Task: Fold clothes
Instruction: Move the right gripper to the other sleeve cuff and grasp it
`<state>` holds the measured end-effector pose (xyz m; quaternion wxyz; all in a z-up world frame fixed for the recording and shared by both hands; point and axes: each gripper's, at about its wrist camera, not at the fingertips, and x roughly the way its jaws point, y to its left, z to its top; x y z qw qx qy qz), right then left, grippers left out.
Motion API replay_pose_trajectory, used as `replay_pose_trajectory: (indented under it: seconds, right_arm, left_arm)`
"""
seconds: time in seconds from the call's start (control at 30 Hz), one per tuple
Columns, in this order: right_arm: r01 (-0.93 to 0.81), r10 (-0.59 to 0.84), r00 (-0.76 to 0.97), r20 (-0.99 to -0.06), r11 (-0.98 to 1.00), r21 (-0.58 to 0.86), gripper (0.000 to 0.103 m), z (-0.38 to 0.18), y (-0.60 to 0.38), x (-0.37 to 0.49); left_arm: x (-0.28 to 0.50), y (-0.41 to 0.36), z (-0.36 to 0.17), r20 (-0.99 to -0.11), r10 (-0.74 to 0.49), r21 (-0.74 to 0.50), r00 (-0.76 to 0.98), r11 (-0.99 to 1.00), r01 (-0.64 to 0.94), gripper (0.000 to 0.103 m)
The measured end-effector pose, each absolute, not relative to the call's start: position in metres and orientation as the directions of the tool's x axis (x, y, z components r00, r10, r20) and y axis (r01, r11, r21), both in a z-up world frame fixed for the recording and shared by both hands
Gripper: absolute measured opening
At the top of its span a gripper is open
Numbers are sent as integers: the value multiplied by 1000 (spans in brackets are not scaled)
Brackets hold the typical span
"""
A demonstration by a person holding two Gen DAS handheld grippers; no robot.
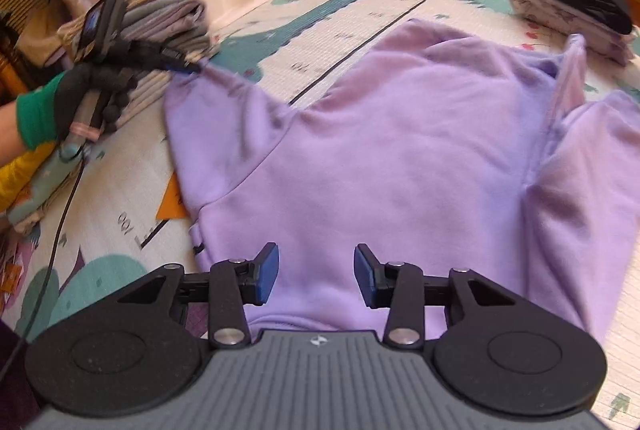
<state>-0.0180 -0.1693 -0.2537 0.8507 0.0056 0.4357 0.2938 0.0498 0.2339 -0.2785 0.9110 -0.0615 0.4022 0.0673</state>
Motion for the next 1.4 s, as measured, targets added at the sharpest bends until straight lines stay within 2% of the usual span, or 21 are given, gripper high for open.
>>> replay_pose_trajectory:
  seconds: [0.07, 0.2, 0.37, 0.53, 0.93, 1.0, 1.07, 1.13, 1.2, 1.4]
  right_arm:
    - [-406, 473, 518, -713, 870, 281, 42, -245, -196, -1]
    - [-183, 389, 630, -673, 916, 358, 43, -240, -259, 38]
    - [55, 273, 679, -681, 907, 418, 44, -261, -332, 82]
    - [164, 226, 681, -697, 880, 445, 45, -284, -374, 124]
    - [193, 260, 632, -730, 859, 474, 45, -317, -394, 197]
    - [170, 248, 611, -751, 886, 431, 38, -320, -387, 202]
    - [142, 232, 596, -769, 912, 385, 37, -322, -380, 206]
    - [110, 194, 587, -786, 943, 315, 28, -320, -372, 208]
    - [96, 177, 586, -791, 954, 285, 12, -319, -370, 208]
    - [84, 164, 669, -725, 953, 292, 8, -295, -375, 183]
  left_arm:
    - [44, 218, -275, -742, 37, -64, 670, 990, -126, 13]
    - [39, 186, -269, -744, -53, -106, 666, 994, -40, 24]
    - [34, 138, -273, -753, -134, -77, 645, 990, 115, 24]
    - [27, 105, -280, -772, -172, -31, 612, 972, 234, 24]
    - [22, 86, -291, -799, -189, -25, 572, 959, 282, 24]
    - [22, 86, -292, -801, -185, -22, 570, 959, 281, 24]
    - [23, 86, -293, -803, -182, -19, 568, 960, 280, 24]
    - [23, 84, -294, -805, -180, -17, 565, 959, 281, 24]
    - [23, 82, -294, -805, -178, -9, 565, 958, 287, 24]
    - [23, 81, -292, -803, -181, -8, 568, 956, 293, 24]
